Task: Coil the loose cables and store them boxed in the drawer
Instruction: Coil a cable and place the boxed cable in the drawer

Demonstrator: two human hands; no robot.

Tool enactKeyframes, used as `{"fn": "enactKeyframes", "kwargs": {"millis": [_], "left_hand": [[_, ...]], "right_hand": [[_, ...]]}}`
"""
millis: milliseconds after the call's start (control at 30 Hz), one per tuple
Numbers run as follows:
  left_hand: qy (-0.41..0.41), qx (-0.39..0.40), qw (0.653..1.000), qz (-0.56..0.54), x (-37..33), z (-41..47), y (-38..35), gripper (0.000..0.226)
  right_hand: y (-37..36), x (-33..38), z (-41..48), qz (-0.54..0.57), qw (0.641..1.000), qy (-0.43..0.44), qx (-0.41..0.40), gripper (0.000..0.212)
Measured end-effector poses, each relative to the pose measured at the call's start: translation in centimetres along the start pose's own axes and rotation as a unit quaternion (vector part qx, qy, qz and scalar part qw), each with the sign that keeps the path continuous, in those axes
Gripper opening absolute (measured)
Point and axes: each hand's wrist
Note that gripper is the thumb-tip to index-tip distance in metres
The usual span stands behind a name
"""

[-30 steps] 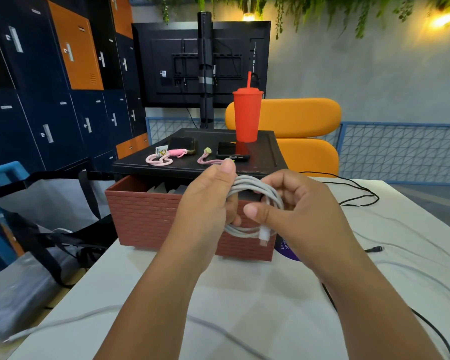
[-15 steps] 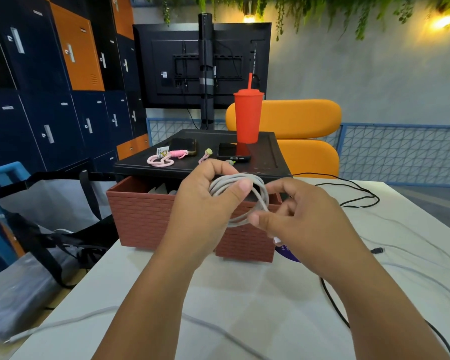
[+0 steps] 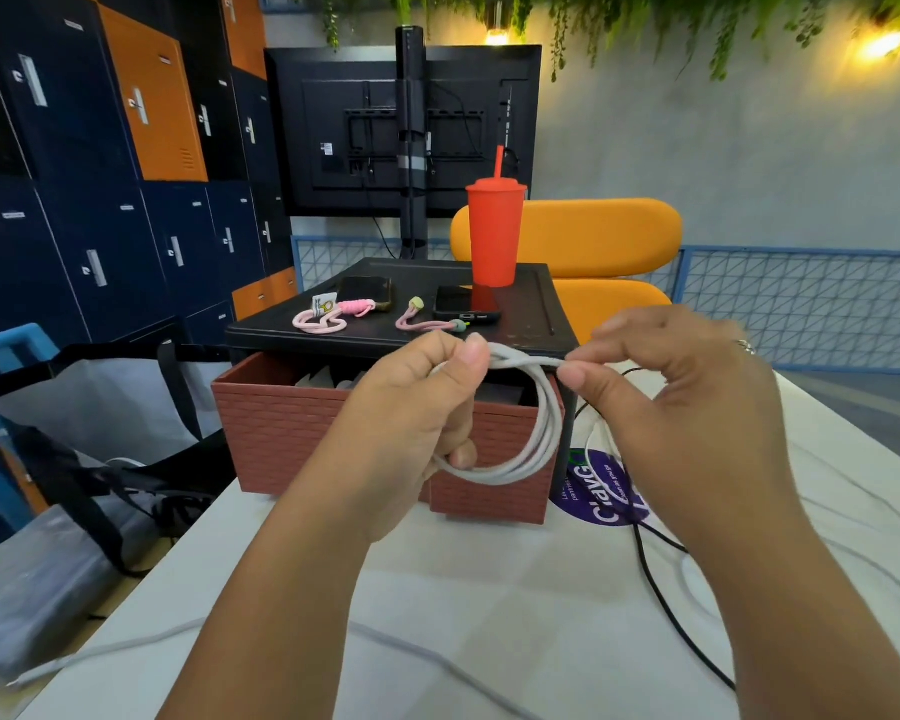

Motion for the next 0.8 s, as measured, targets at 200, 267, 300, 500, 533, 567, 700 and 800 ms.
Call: {"fn": "enactKeyframes", "kwargs": {"millis": [200, 267, 300, 500, 533, 567, 700, 800], "left_hand": [[-0.019, -0.029, 0.994, -0.1, 0.0, 0.2, -0.4, 0.018], [-0.021, -0.038, 0.993, -0.109, 0.0, 0.3, -0.4, 0.021], [-0.02, -0.035, 0.993, -0.114, 0.2, 0.3, -0.4, 0.021], [-0.023, -0.019, 0.997, -0.071, 1.1, 0.5, -1.3, 0.028], [-0.026, -0.029, 0.998, -0.047, 1.2, 0.6, -1.2, 0.028], [-0.03, -0.039, 0.999, -0.022, 1.2, 0.6, -1.2, 0.028], [-0.029, -0.058, 0.997, 0.029, 1.4, 0.7, -0.9, 0.024], [-0.024, -0.067, 0.996, 0.057, 1.6, 0.8, -1.1, 0.024]], "right_hand": [[-0.5, 0.4, 0.0, 0.186, 0.972, -0.1, 0.102, 0.023], [-0.2, 0.4, 0.1, 0.225, 0.957, -0.123, 0.133, 0.019], [-0.2, 0.3, 0.1, 0.234, 0.954, -0.128, 0.14, 0.02], [-1.2, 0.1, -0.1, 0.221, 0.958, -0.102, 0.15, 0.014], [-1.1, 0.0, -0.1, 0.215, 0.96, -0.101, 0.147, 0.014], [-1.0, -0.1, 0.0, 0.211, 0.961, -0.103, 0.145, 0.013], [-0.6, -0.4, 0.1, 0.178, 0.964, -0.104, 0.167, 0.01], [-0.5, -0.6, 0.1, 0.144, 0.971, -0.086, 0.173, 0.012]]}}
Point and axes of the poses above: each hand's wrist, its own z-axis towards the middle knuckle, its own y-axis out of the back of the hand, x = y × z, and after that the axes turned 2 degrees about -z, right-handed
